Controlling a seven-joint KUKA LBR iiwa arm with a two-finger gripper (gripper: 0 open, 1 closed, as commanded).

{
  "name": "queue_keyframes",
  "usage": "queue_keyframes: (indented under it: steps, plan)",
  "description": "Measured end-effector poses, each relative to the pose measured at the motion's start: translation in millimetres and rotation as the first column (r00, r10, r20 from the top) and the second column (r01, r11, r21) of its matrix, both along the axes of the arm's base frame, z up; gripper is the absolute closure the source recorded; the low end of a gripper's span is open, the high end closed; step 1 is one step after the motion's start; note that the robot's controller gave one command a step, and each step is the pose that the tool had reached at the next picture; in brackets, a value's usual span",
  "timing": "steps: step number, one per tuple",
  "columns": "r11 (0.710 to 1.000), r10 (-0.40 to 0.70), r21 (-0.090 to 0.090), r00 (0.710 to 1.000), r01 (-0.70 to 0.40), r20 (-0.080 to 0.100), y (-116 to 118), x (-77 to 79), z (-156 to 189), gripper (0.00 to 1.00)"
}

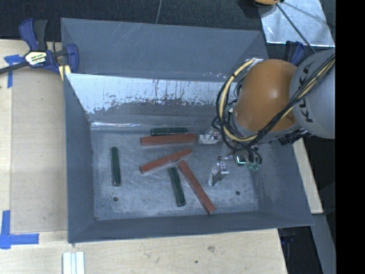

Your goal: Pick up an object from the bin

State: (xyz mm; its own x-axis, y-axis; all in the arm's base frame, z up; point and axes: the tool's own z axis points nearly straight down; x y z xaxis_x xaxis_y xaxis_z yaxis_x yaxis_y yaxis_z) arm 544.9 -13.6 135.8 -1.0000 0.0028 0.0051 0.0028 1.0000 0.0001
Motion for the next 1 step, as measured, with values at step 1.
queue_keyframes:
  steps: [1]
  plan:
    - [1.0, 0.0, 0.0, 1.0, 0.0, 0.008, -0.1, 2.1, 4.0, 0.0]
